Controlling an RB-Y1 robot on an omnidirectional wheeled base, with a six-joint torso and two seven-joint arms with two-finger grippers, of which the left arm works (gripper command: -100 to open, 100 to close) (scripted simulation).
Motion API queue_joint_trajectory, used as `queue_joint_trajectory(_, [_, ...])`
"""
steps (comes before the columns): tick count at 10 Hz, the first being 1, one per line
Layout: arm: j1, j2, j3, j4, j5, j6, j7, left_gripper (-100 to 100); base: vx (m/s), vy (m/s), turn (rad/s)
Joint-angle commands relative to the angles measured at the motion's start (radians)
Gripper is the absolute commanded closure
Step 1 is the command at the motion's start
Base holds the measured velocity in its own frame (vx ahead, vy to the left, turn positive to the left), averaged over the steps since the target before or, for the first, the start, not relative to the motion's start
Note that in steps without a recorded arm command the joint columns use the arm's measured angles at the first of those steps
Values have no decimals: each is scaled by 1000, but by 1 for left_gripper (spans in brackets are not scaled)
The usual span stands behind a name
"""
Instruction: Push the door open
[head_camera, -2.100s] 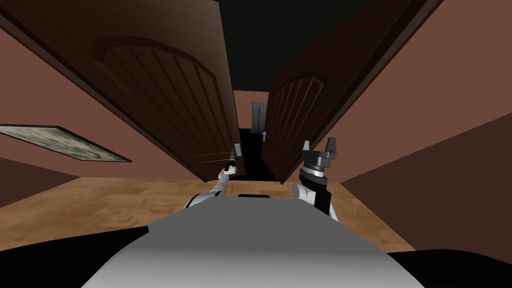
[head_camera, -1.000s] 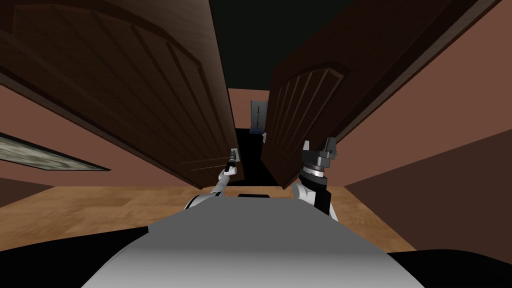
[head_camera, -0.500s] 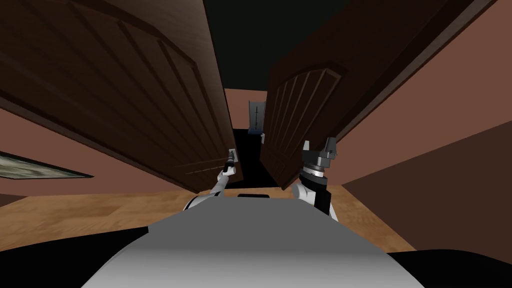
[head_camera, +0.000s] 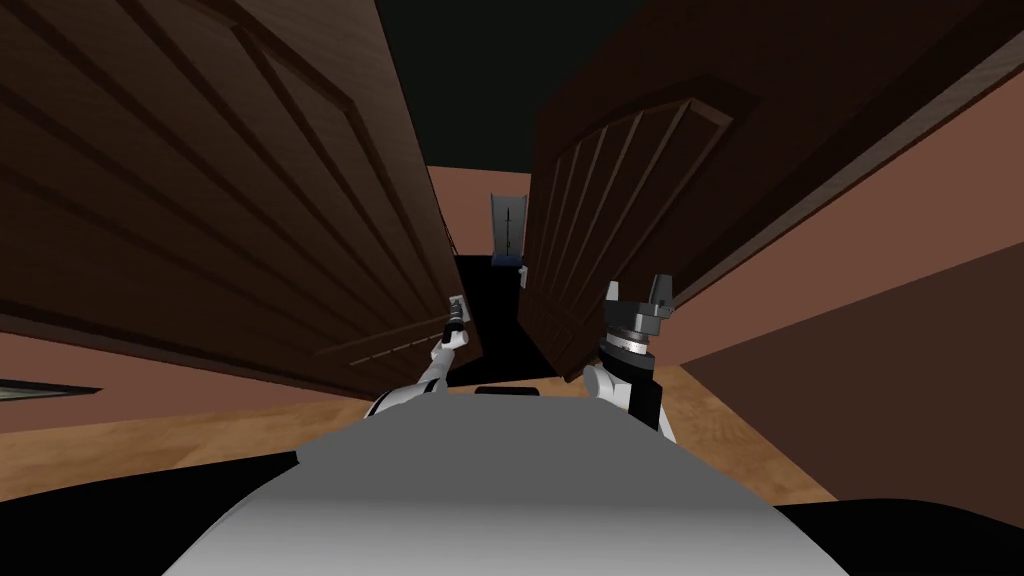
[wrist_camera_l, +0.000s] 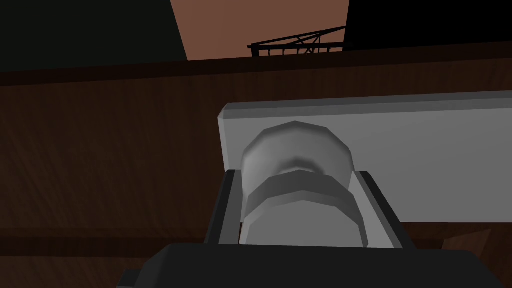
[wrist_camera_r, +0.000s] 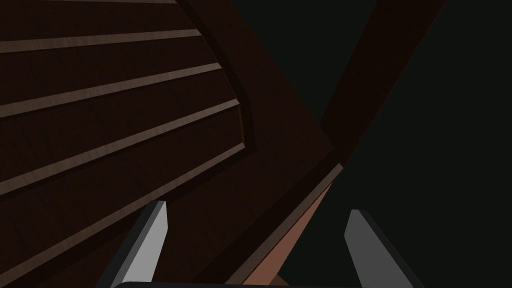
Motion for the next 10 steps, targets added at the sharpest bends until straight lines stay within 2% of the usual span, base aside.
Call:
queue_joint_trajectory(1, [0,9,36,-12,23,-16,-37,100,97,23,-73])
queue_joint_trajectory(2, [0,9,36,-12,23,-16,-37,100,60,14,-34])
queue_joint_trajectory(3, [-4,11,64,-12,46,-26,-68,100,81,7,-74])
queue_joint_trajectory(4, [-4,11,64,-12,46,-26,-68,100,73,22,-41])
queue_joint_trajectory(6, [-9,11,93,-13,70,-37,-101,100,73,20,-52])
queue_joint_trajectory(7, [-9,11,93,-13,70,-37,-101,100,69,14,-34])
queue_joint_trajectory(9, [-13,11,123,-14,94,-47,-135,100,72,9,-44])
queue_joint_trajectory(10, [-13,11,123,-14,94,-47,-135,100,47,12,-1])
